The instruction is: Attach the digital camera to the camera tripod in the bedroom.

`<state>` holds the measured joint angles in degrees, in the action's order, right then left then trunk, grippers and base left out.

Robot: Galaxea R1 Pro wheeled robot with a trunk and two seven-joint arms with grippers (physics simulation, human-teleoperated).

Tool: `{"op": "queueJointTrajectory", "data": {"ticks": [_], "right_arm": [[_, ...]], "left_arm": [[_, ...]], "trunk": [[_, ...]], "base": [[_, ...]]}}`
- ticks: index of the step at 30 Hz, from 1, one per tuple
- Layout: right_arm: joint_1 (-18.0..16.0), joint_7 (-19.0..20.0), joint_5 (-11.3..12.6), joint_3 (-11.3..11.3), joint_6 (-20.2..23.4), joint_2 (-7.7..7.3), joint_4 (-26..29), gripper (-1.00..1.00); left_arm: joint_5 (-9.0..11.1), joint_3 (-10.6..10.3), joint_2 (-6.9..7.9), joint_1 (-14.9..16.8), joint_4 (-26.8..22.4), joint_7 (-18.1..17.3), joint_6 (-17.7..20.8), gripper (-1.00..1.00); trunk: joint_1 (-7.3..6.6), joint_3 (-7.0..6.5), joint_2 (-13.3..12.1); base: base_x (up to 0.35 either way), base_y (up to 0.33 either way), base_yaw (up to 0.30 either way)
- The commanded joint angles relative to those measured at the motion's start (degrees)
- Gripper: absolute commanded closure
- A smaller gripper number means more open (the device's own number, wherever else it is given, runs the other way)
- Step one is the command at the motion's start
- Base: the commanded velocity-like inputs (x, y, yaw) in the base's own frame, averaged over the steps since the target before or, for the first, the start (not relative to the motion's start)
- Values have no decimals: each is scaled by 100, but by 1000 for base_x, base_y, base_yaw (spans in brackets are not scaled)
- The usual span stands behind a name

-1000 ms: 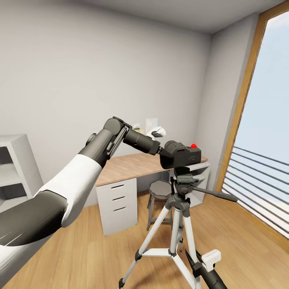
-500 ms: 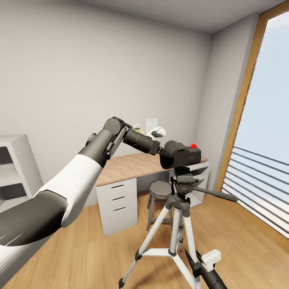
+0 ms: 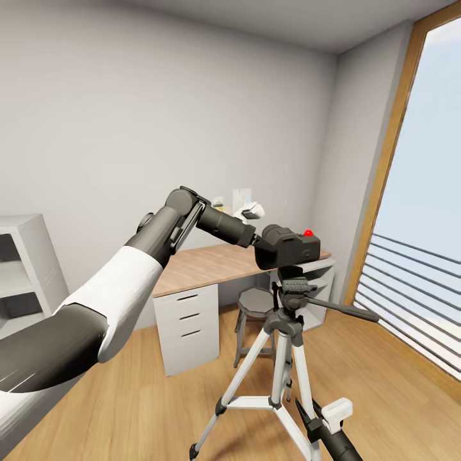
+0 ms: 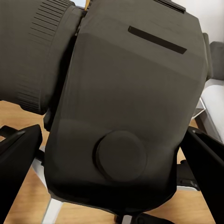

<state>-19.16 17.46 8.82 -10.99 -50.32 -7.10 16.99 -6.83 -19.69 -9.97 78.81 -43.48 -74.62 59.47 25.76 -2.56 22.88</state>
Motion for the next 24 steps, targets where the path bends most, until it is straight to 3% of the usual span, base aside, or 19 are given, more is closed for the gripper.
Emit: {"op": "queueJointTrajectory", "data": {"ticks": [1, 24], "right_arm": [[0, 38, -38, -26, -24, -2, -11, 100], [0, 38, -38, -34, -25, -2, -10, 100]], "left_arm": [[-55, 10, -3, 2, -5, -47, 53, 100], [-55, -11, -3, 2, -44, -27, 53, 100]], "trunk": [[2, 4, 4], [2, 4, 4]], "base": [[0, 0, 0], [0, 0, 0]]}}
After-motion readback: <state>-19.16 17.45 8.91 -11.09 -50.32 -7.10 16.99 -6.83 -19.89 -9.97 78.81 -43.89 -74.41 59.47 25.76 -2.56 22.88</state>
